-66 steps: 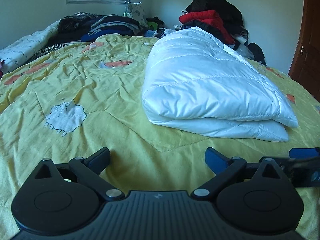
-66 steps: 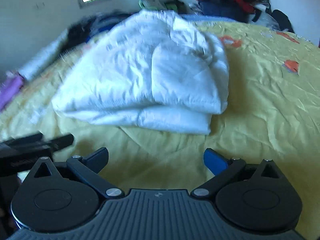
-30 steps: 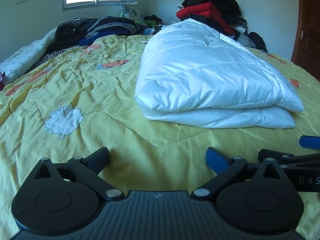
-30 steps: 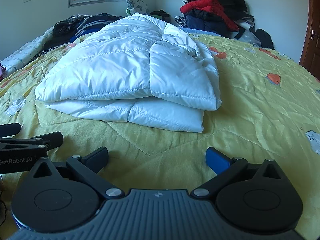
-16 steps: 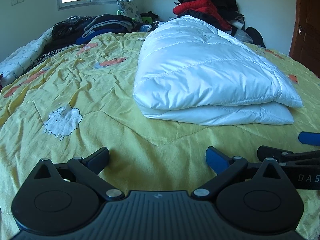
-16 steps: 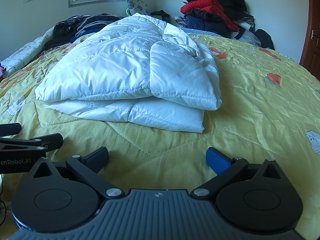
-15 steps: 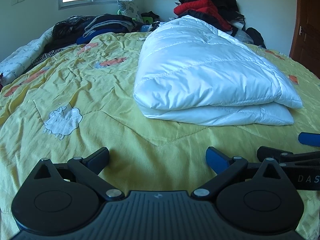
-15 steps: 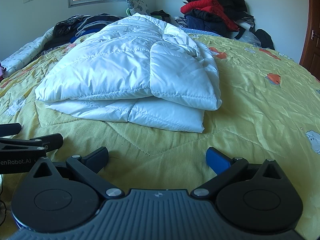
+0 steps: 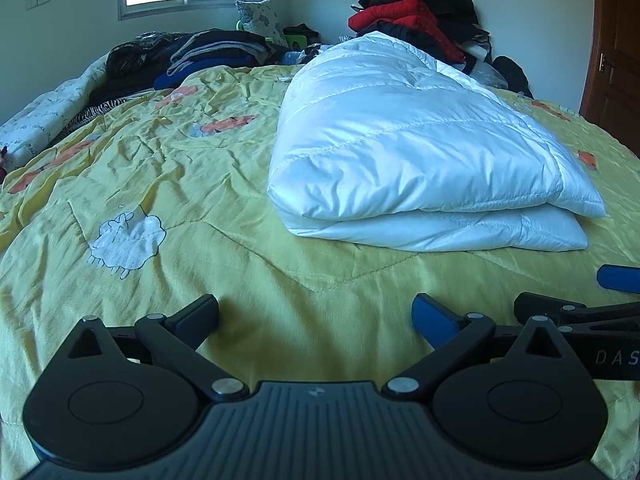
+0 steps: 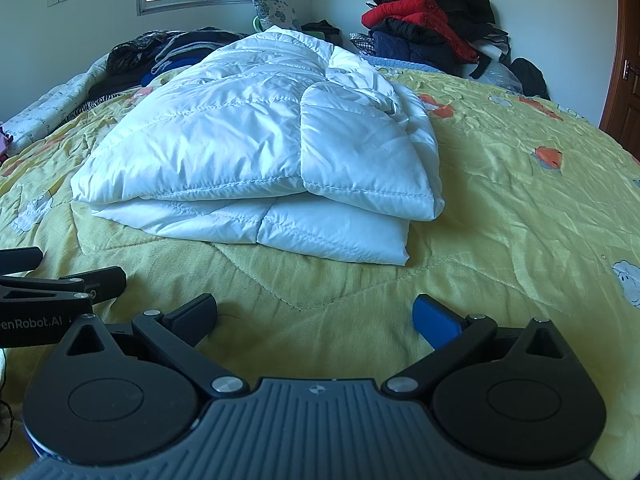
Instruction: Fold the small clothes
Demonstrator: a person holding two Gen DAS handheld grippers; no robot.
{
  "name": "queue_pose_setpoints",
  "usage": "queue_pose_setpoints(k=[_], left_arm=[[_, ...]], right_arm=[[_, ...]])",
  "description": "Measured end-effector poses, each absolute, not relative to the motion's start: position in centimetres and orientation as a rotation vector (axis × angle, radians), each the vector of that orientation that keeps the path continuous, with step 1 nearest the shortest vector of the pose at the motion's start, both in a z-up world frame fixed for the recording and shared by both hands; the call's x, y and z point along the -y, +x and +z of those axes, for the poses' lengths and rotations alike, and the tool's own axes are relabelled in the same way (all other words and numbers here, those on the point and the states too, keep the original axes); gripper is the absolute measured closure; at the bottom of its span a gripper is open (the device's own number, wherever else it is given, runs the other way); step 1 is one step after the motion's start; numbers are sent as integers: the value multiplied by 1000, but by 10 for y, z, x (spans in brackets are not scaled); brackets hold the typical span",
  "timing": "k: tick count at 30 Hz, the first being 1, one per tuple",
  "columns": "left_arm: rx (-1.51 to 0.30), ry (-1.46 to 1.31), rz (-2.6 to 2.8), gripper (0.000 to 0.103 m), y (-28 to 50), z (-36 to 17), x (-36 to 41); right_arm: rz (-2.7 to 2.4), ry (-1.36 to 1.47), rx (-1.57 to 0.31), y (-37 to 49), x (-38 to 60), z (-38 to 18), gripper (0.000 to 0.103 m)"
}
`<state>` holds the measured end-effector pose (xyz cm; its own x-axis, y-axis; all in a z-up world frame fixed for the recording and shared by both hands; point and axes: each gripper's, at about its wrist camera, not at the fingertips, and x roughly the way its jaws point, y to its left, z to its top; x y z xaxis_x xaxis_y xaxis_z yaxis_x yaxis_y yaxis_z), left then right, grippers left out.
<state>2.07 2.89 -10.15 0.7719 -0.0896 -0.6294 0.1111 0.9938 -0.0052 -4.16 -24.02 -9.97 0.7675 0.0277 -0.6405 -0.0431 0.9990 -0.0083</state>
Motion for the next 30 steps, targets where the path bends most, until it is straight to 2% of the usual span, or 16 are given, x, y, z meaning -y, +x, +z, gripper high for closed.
queue_pose_setpoints(k=[30], left_arm=[[-665, 11, -105, 0, 18, -102, -34]], right_arm=[[38, -22, -694, -41, 239, -100, 0]])
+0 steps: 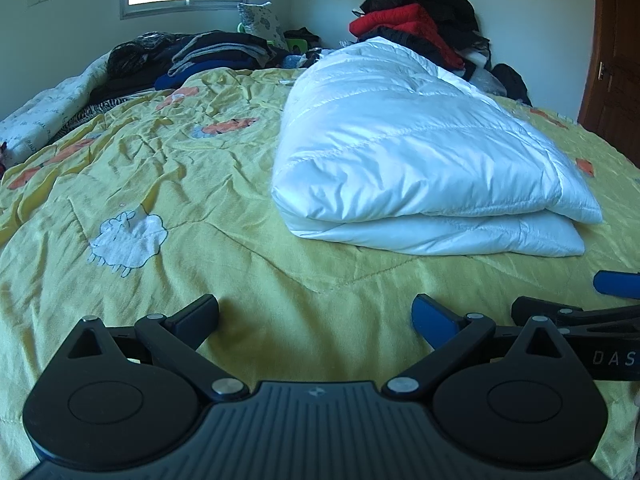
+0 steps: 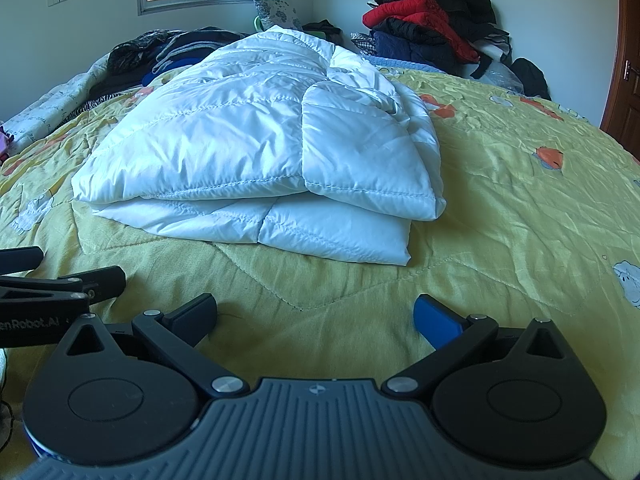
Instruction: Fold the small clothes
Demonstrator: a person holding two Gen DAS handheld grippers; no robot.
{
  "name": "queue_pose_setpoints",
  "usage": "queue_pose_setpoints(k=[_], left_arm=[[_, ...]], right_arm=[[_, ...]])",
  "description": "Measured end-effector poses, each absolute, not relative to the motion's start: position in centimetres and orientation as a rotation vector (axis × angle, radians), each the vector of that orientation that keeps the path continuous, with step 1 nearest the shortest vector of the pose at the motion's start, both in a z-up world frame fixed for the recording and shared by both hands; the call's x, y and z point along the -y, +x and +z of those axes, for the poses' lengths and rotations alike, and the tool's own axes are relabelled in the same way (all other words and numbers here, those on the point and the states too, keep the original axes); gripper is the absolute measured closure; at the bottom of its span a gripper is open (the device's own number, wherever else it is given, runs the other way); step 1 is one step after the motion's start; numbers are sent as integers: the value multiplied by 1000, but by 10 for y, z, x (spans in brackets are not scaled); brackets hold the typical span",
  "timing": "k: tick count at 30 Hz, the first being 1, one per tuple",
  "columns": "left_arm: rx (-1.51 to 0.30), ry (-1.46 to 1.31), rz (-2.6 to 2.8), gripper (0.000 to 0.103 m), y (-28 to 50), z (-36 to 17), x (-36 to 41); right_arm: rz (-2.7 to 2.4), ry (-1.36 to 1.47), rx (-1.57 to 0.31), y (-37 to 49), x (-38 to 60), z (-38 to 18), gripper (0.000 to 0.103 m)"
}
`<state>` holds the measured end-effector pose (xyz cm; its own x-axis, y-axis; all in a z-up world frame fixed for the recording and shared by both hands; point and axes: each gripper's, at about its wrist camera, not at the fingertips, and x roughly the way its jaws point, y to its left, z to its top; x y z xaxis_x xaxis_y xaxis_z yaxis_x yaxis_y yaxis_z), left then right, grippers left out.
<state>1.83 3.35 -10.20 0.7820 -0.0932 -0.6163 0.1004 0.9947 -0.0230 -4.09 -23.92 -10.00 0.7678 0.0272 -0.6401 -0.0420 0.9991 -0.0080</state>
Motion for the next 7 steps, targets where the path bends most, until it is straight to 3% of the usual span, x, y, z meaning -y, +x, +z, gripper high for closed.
queue_pose_setpoints(k=[7], left_arm=[[-670, 31, -86, 0, 20, -103, -30]], right_arm=[[37, -22, -694, -41, 239, -100, 0]])
